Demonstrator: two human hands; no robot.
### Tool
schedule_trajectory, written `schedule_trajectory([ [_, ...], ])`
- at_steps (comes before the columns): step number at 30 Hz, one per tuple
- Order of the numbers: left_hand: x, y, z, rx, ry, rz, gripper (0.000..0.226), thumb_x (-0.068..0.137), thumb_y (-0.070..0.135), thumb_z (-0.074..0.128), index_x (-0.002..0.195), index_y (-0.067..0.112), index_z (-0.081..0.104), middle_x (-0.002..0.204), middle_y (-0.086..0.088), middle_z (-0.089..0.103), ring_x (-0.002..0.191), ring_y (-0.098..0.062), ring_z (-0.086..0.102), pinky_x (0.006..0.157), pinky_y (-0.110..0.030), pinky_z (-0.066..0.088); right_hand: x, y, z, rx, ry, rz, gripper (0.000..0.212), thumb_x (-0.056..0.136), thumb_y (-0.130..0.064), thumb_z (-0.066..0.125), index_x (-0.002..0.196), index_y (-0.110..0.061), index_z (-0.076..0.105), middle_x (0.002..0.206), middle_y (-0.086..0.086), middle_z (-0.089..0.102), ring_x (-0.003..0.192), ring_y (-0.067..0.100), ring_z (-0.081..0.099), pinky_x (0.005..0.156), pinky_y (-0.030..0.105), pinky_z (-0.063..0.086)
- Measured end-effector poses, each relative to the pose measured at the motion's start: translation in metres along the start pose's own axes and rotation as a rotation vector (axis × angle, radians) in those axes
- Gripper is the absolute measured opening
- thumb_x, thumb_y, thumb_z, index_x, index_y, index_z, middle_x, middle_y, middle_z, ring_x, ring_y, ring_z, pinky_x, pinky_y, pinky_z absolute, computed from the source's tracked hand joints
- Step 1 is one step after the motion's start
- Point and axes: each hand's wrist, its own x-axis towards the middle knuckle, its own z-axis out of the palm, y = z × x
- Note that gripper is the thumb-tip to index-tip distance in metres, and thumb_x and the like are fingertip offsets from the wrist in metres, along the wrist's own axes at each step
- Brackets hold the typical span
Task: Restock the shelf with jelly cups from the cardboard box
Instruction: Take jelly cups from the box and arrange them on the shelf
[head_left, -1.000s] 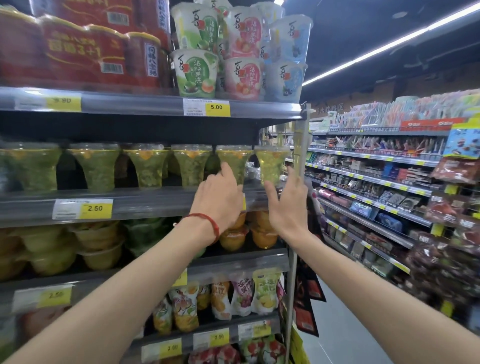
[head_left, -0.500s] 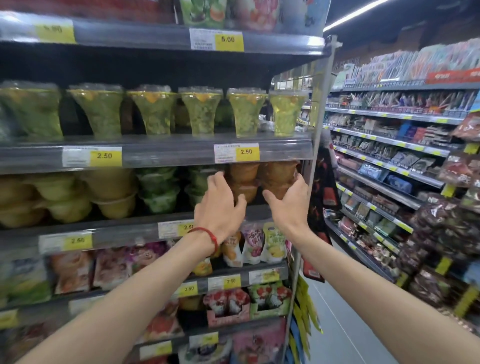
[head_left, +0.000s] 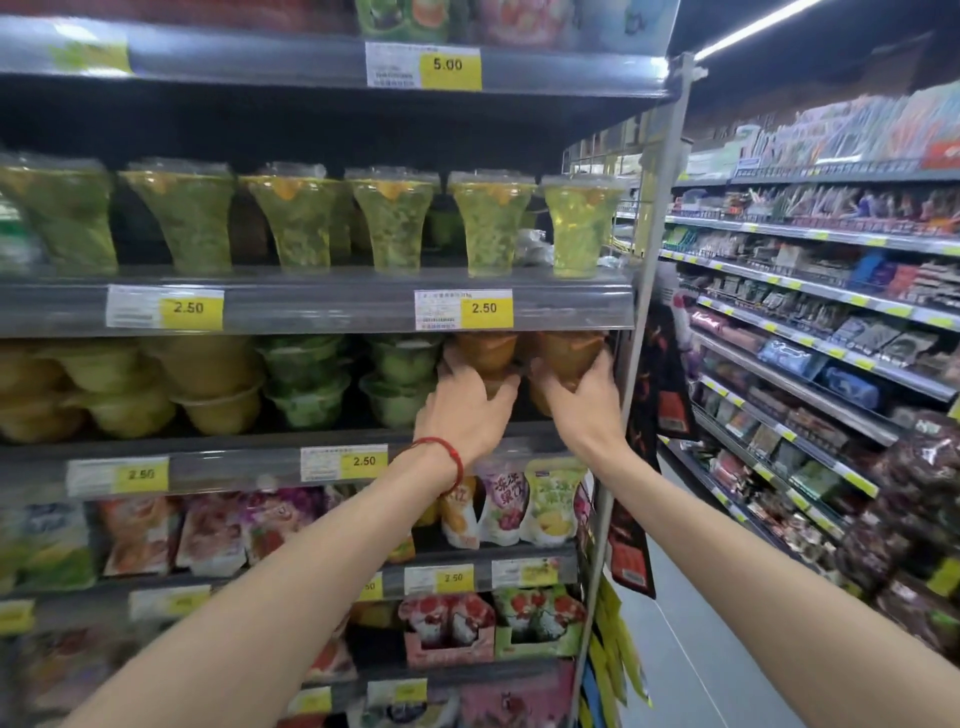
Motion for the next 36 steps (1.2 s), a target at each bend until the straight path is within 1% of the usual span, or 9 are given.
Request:
schedule_trajectory([
  [3, 0.003, 0.001, 0.003, 0.066, 0.054, 0.022, 0.066, 0.089, 0.064, 0.046, 0.132, 0.017, 0.028, 0.131, -0.009, 0.051, 0.111, -0.041, 0.058, 0.091, -0.047, 0.046, 0.006, 0.001, 0.001, 0.035, 0.009, -0.037, 0.061, 0.094, -0.044, 0.069, 0.144, -0.024, 0.041, 0.133, -0.005, 0.058, 0.125, 0.019, 0.057, 0.109, 0.038, 0.043],
  [8, 0.011, -0.001, 0.013, 0.054, 0.086, 0.005, 0.063, 0.093, 0.063, 0.043, 0.129, 0.014, 0.028, 0.127, -0.011, 0.055, 0.107, -0.042, 0.060, 0.086, -0.046, 0.048, 0.004, 0.008, 0.001, 0.012, -0.025, -0.064, 0.065, 0.097, -0.042, 0.066, 0.150, -0.023, 0.033, 0.131, -0.007, 0.057, 0.111, 0.008, 0.055, 0.105, 0.033, 0.042],
  [12, 0.014, -0.005, 0.019, 0.070, 0.143, 0.026, 0.061, 0.095, 0.061, 0.037, 0.129, 0.011, 0.031, 0.128, -0.011, 0.053, 0.105, -0.041, 0.061, 0.082, -0.048, 0.050, 0.004, 0.007, 0.001, 0.024, -0.005, -0.080, 0.062, 0.100, -0.041, 0.062, 0.151, -0.023, 0.032, 0.132, -0.008, 0.055, 0.118, 0.008, 0.052, 0.105, 0.029, 0.040],
  [17, 0.016, -0.006, 0.023, 0.117, 0.182, 0.067, 0.063, 0.096, 0.061, 0.032, 0.129, 0.008, 0.034, 0.126, -0.011, 0.051, 0.099, -0.040, 0.062, 0.072, -0.045, 0.049, 0.002, 0.007, 0.002, -0.002, 0.033, -0.096, 0.065, 0.099, -0.046, 0.061, 0.153, -0.022, 0.032, 0.128, -0.012, 0.055, 0.113, 0.004, 0.053, 0.095, 0.019, 0.037],
  [21, 0.014, -0.006, 0.024, 0.110, 0.210, 0.059, 0.061, 0.096, 0.061, 0.032, 0.126, 0.007, 0.035, 0.123, -0.011, 0.052, 0.098, -0.041, 0.063, 0.073, -0.046, 0.050, 0.002, 0.012, 0.006, -0.043, 0.062, -0.104, 0.074, 0.096, -0.058, 0.060, 0.154, -0.024, 0.029, 0.140, 0.000, 0.057, 0.122, 0.018, 0.060, 0.100, 0.030, 0.045],
  [25, 0.011, -0.005, 0.025, 0.108, 0.232, 0.057, 0.062, 0.096, 0.061, 0.033, 0.125, 0.007, 0.037, 0.122, -0.012, 0.053, 0.097, -0.041, 0.063, 0.071, -0.046, 0.049, 0.003, 0.011, 0.006, -0.064, 0.040, -0.082, 0.077, 0.095, -0.064, 0.057, 0.155, -0.028, 0.026, 0.140, 0.001, 0.058, 0.119, 0.024, 0.064, 0.101, 0.041, 0.051],
  [30, 0.009, -0.003, 0.021, 0.082, 0.209, 0.051, 0.059, 0.097, 0.058, 0.035, 0.126, 0.007, 0.036, 0.124, -0.012, 0.051, 0.101, -0.041, 0.062, 0.076, -0.047, 0.049, -0.001, 0.006, 0.001, -0.069, -0.014, -0.031, 0.072, 0.097, -0.058, 0.057, 0.154, -0.027, 0.025, 0.141, 0.001, 0.056, 0.122, 0.024, 0.062, 0.106, 0.047, 0.049],
  [33, 0.006, -0.001, 0.018, 0.028, 0.165, 0.045, 0.055, 0.098, 0.055, 0.040, 0.129, 0.010, 0.033, 0.128, -0.011, 0.049, 0.108, -0.040, 0.060, 0.081, -0.047, 0.046, -0.005, -0.002, 0.002, -0.071, -0.020, 0.004, 0.069, 0.095, -0.051, 0.061, 0.151, -0.024, 0.030, 0.141, 0.002, 0.054, 0.127, 0.026, 0.057, 0.110, 0.047, 0.045],
  [36, 0.002, 0.000, 0.012, -0.136, 0.129, 0.012, 0.056, 0.094, 0.048, 0.050, 0.134, 0.014, 0.031, 0.132, -0.009, 0.048, 0.115, -0.037, 0.056, 0.088, -0.046, 0.045, -0.010, -0.011, 0.003, -0.083, 0.015, 0.094, 0.084, 0.086, -0.049, 0.065, 0.153, -0.014, 0.028, 0.147, 0.011, 0.043, 0.137, 0.031, 0.044, 0.115, 0.052, 0.038],
])
